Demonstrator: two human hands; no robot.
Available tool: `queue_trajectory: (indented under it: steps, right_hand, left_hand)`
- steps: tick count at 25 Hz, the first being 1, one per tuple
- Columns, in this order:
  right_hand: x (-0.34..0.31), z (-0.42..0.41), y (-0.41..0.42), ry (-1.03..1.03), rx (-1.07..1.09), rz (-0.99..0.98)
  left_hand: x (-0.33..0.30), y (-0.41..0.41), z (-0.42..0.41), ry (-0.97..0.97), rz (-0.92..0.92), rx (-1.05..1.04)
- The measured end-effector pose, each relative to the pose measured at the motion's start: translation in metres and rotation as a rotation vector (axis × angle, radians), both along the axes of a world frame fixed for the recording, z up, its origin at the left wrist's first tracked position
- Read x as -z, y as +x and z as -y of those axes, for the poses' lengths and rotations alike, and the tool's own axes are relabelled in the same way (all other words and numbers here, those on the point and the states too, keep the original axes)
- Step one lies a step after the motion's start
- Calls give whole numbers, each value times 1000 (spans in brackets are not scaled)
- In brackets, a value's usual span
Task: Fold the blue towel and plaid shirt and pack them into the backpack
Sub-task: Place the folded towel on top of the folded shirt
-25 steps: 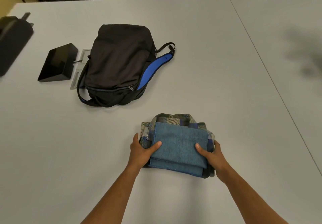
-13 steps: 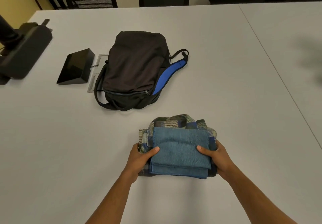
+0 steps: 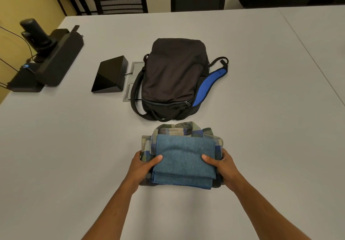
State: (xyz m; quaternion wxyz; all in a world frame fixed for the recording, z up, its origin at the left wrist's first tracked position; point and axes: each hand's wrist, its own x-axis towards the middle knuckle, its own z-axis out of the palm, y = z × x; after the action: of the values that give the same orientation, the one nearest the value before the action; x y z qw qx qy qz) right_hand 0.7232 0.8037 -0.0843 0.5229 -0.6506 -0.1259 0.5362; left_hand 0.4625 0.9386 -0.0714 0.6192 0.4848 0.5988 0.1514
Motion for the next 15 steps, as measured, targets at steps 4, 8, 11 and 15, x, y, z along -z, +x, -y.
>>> queue_trajectory:
  steps: [4,8,11,15]
  right_hand:
    - [14,-2,-20,-36,2,25]
    - [23,1,-26,-55,13,92]
    - [26,3,-22,-115,-59,174]
    - [22,-6,-15,-196,-17,309]
  left_hand:
    - [19,-16,-7,-52,-38,45]
    - [31,-19,-6,-11,-52,90]
    - [33,-18,-9,97,-40,131]
    - [25,-13,-22,162,-126,151]
